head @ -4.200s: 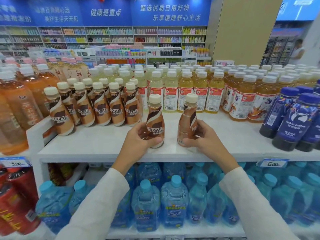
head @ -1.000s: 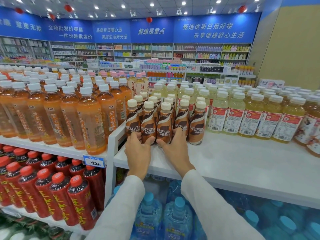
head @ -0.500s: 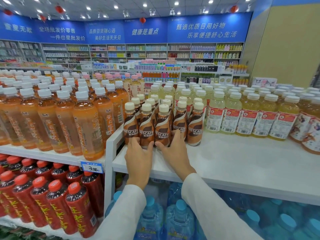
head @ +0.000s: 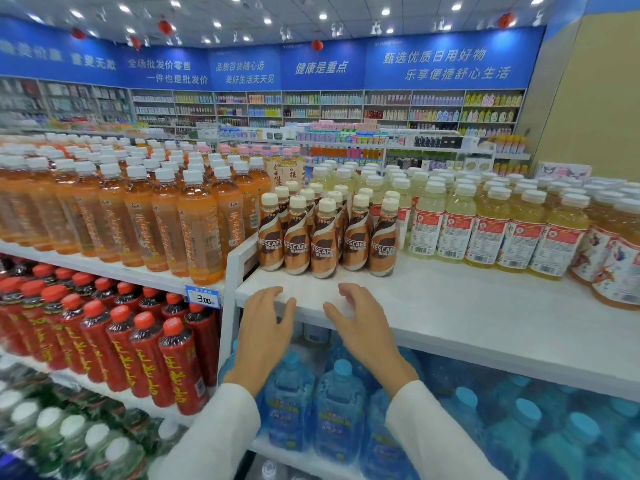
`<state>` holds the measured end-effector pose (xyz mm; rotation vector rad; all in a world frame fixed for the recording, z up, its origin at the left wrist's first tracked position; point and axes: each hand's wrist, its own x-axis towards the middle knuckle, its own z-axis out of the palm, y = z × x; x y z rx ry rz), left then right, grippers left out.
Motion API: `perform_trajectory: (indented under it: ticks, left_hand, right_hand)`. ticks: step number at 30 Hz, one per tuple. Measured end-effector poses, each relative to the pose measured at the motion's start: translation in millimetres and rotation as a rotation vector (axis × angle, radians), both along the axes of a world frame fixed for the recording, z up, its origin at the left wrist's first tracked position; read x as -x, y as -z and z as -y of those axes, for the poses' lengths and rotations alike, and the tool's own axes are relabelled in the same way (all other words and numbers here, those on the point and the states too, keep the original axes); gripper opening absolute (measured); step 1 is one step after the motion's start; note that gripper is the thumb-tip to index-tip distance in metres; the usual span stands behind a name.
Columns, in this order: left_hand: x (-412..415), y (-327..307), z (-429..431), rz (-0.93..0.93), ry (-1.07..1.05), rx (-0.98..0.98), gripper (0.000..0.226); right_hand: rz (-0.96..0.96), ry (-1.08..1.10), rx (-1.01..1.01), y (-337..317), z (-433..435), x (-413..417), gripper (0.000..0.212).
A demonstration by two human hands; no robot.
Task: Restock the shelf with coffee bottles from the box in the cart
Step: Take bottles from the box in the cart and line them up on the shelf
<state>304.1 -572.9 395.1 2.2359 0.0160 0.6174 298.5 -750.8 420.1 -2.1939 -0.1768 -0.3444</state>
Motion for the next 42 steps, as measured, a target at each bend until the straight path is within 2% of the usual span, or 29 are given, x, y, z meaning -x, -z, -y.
perform_trajectory:
  ticks: [9, 13, 17, 20, 23, 25, 28, 31, 37, 42]
  left_hand:
    - [154.3, 43.9, -29.6, -0.048, -0.196, 0.162, 0.040]
    - [228.4, 74.4, -39.5, -0.116, -0.345, 0.270, 0.046]
    - [289.8, 105.6, -48.5, -0.211, -0.471, 0.304, 0.043]
    - [327.6, 124.6, -55.5, -0.263, -0.555, 0.336, 0.044]
    - [356.0, 137.1, -66.1, -0.291, -0.651, 0.354, 0.021]
    - [374.2, 145.0, -76.3, -0.302, -0.686, 0.362, 0.029]
    - [398.7, 160.8, -92.1, -0.338, -0.758, 0.411, 0.027]
    - [422.5, 181.0, -112.6, -0.346, -0.819, 0.491, 0.052]
    - [457.6, 203.2, -160.5, -0.413, -0.886, 0.554, 0.032]
    - [473.8, 215.2, -201.6, -0.429, -0.902, 0.634, 0.023]
  right_hand:
    - [-0.045, -0.144, -0.219, 51.3, 25.3, 109.3, 0.038]
    - [-0.190, -0.276, -0.241, 90.7, 3.9, 143.1, 0.036]
    - [-0.356, -0.375, -0.279, 127.0, -26.2, 170.6, 0.034]
    - [-0.411, -0.407, -0.249, 156.9, -51.7, 189.4, 0.023]
    - [-0.504, -0.455, -0.249, 179.1, -75.9, 206.6, 0.021]
    - [-0.548, -0.502, -0.227, 190.6, -91.7, 217.7, 0.024]
    - [-0.597, -0.527, -0.180, 209.9, -118.2, 231.8, 0.028]
    - [-0.622, -0.567, -0.099, 229.7, -149.3, 245.2, 0.033]
    - [-0.639, -0.683, -0.014, 242.1, -216.9, 267.4, 0.026]
    - [-0.725, -0.731, 0.066, 253.7, -269.0, 280.0, 0.032]
